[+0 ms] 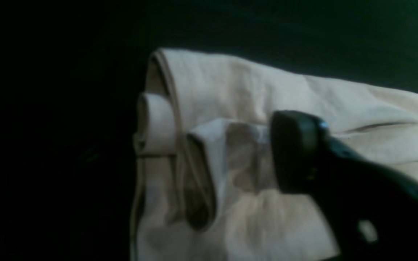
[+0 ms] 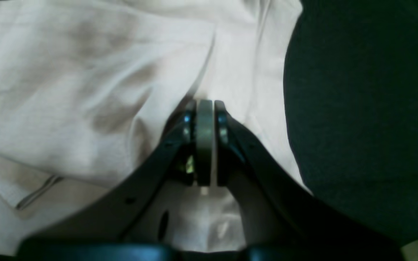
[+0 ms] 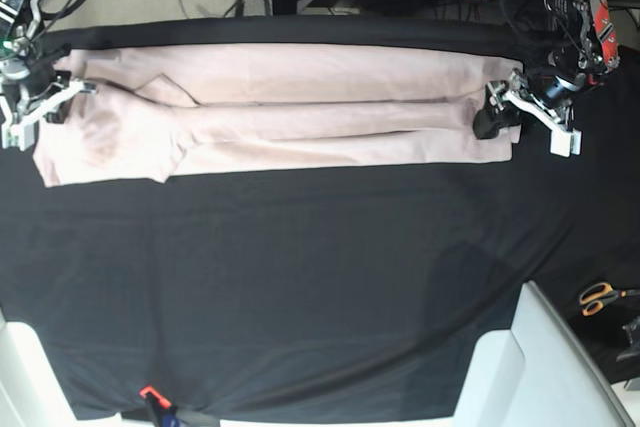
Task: Fold the T-shirt properly
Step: 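Grasp the strip end with the left gripper and fold it toward the right gripper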
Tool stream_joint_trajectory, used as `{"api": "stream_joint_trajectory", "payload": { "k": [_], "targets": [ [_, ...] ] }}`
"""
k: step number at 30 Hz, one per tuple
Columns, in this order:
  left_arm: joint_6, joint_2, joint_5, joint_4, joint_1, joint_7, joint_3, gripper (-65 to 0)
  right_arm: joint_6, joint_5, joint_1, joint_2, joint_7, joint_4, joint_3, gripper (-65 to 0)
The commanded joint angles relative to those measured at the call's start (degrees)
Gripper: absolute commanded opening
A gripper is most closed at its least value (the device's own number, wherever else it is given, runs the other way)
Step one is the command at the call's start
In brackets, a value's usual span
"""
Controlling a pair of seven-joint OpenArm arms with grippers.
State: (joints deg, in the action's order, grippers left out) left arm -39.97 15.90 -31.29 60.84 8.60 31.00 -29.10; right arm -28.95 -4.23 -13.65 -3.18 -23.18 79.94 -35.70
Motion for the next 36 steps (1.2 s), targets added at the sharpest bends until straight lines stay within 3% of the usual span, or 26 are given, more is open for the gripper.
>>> {"api": "stream_joint_trajectory", "payload": {
  "k": [1,7,11,19,27,31,36],
  "targets": [
    [0.0,0.5,1.2,0.1,0.3,2.2,0.0,-25.5,-0.1,-0.6,0.3,-0.6,1.2,1.2,-0.9,-64.4],
    [0.0,0.4,1.2,-0.2,0.3,2.2,0.0,-44.9,-0.1,-0.6,0.2,-0.6,1.2,1.2,-1.6,-64.4],
    [0.0,0.4,1.2,-1.2,-0.3,1.9,0.1,-65.0,-0.5,-0.6,0.1,-0.6,1.2,1.2,-1.6,-64.4],
    [0.0,0.2,1.2,1.4,0.1,1.7,0.4,-65.0,-0.5,-0.6,-0.1,0.2,1.2,4.7,-1.6,-64.4],
    [0.0,-0.1,1.3,17.0,5.8,1.9,0.8,-65.0,-0.5,-0.6,0.0,0.7,0.9,7.2,-1.2,-64.4],
    [0.0,-0.7,1.3,24.5,8.7,2.1,4.8,-65.0,-0.5,-0.5,0.2,1.4,0.9,7.1,-1.4,-64.4],
    [8.1,-2.9,1.2,35.2,13.2,2.2,13.3,-65.0,-0.5,-0.5,0.2,1.4,0.9,7.1,-1.2,-64.4]
  ]
}}
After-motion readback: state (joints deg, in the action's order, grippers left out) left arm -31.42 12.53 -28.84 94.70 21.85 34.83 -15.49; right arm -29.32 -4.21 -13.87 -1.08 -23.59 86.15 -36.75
